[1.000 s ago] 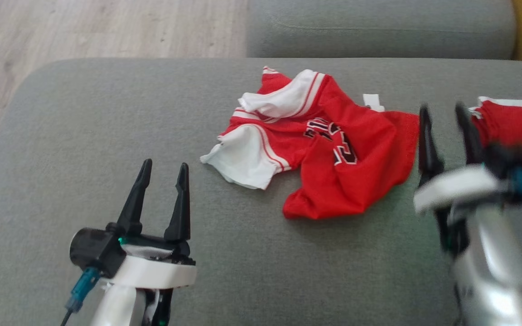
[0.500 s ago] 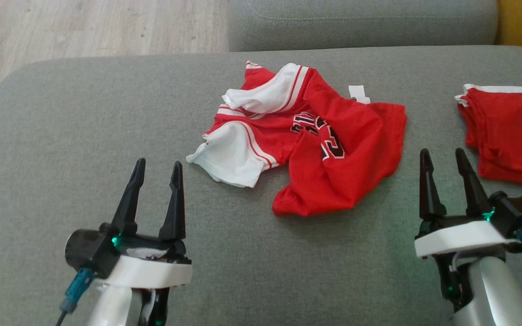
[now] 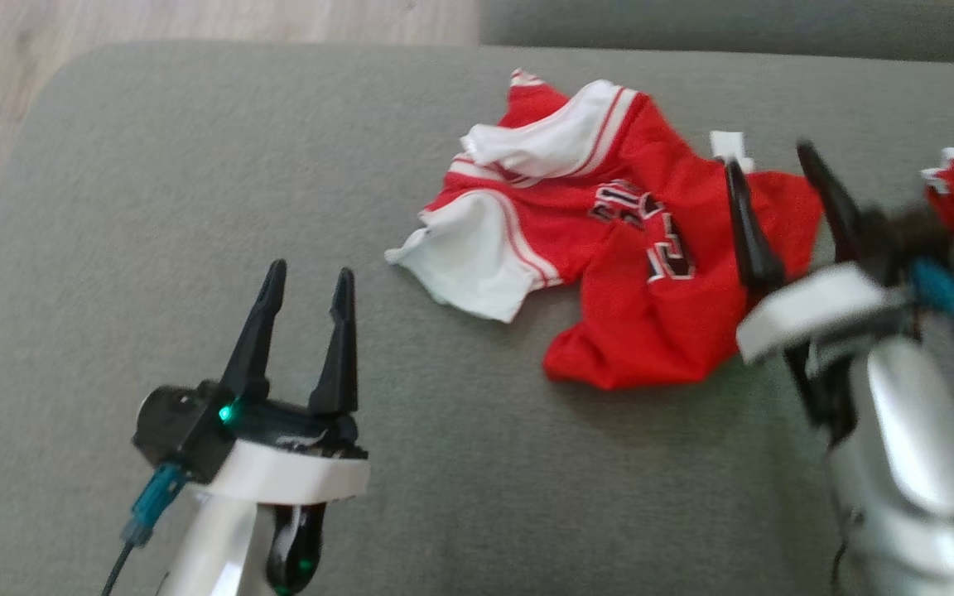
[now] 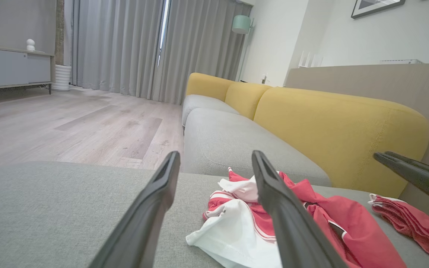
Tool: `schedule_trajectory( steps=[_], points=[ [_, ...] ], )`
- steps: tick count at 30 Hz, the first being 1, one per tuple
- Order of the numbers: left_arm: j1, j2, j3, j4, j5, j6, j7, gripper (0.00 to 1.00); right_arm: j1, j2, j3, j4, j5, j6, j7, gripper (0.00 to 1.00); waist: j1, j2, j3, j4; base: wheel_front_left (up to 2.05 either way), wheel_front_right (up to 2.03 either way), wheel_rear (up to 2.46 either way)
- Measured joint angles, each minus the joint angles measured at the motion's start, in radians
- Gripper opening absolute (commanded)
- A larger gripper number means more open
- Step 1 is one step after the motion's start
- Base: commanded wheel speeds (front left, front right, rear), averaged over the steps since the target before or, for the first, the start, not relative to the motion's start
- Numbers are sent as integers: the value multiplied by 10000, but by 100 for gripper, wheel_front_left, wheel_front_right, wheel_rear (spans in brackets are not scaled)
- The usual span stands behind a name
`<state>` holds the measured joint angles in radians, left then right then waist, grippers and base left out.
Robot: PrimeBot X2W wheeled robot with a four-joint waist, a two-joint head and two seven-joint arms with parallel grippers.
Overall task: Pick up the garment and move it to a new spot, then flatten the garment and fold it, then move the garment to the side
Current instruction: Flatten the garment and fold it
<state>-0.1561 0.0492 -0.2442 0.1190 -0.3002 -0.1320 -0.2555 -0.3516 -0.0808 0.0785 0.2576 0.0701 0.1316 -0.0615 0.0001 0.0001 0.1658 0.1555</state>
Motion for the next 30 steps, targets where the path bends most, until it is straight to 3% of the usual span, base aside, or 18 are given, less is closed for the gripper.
schedule_trajectory(
  steps=[5,11,20,22,23,24,30],
  points=[
    [-346,-6,-420,-6,-301,13,-2,100,-1773,-1183,1260,1020,52,0,1446,100,0,0,395,594,0,0,0],
    [-654,-13,-915,21,-721,115,-10,100,-3495,-2493,3590,2704,968,0,2675,100,1,0,882,1425,0,0,0],
    [-883,-25,-1578,10,-1367,454,-12,100,-5574,-4236,7382,4320,2057,0,2746,100,0,0,1549,2805,0,0,0],
    [-922,-25,-1689,-12,-1471,531,-10,100,-5843,-4395,7760,4692,2136,0,2732,100,0,0,1671,3038,0,0,0],
    [-951,-25,-1747,-36,-1519,533,-12,100,-5950,-4429,7877,4886,2188,0,2731,79,0,0,1728,3144,0,0,0],
    [-988,-25,-1772,-59,-1555,541,-12,100,-6062,-4439,7969,5064,2265,0,2729,0,0,0,1785,3240,0,0,0],
    [-1074,-31,-1793,-123,-1578,617,-12,100,-6730,-4466,7731,5998,2376,0,2159,0,1,-1,1964,3502,0,0,0]
  ],
)
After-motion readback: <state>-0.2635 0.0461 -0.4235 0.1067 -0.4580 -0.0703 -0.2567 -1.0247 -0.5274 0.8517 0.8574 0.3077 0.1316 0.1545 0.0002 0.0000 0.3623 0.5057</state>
